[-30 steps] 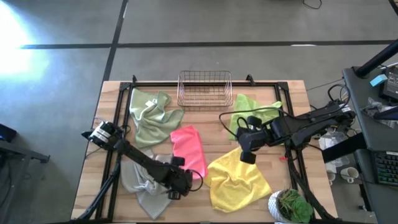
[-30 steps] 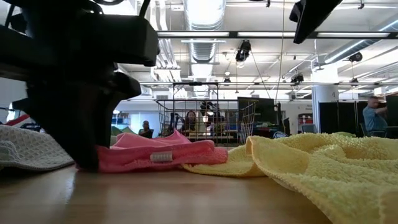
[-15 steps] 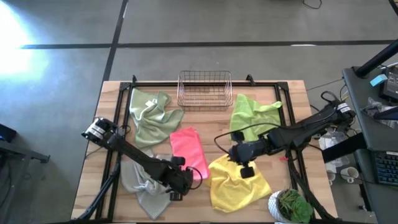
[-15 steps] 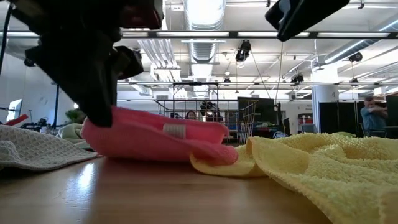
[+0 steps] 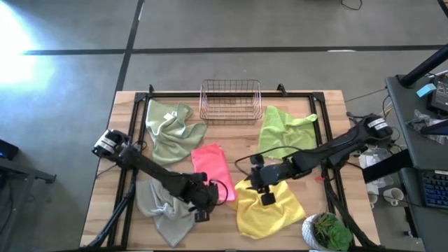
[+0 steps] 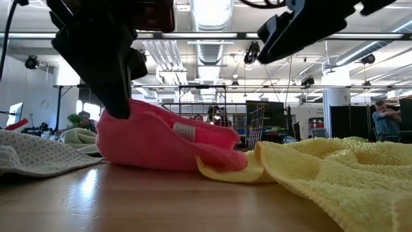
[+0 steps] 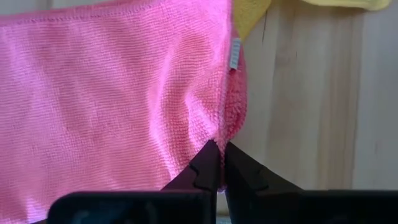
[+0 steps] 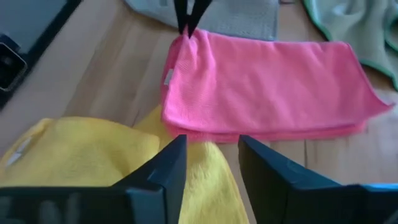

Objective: Fold microfiber towels
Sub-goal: Fold the pink microfiber cloth

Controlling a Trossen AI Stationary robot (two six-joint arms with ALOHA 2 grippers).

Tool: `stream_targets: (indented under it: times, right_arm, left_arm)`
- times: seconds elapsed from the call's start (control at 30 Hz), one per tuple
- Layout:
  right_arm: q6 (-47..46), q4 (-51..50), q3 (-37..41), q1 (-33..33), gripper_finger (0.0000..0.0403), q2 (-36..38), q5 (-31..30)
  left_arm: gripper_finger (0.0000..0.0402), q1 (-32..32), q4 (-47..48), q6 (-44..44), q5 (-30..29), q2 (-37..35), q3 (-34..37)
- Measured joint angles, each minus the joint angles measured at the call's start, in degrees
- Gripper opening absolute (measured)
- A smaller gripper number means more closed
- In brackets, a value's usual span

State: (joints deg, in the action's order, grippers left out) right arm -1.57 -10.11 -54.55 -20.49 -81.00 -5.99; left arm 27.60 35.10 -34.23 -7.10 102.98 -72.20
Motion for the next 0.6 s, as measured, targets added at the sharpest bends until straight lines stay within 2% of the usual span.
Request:
stream_targets:
  times: [0.27,0.6]
  right_arm:
    - [1.6,1.2,-5.6,0.0,0.0149,-8.8,0.3]
    - [1.9,4.7,-8.5,0.0,0.0137,-15.4,6.7]
  left_arm:
    - [0.0,-1.0,-0.1,-2.2,0.7,0.0,-0.1]
    - [0.0,-1.2,-0.2,-8.1,0.7,0.0,-0.3]
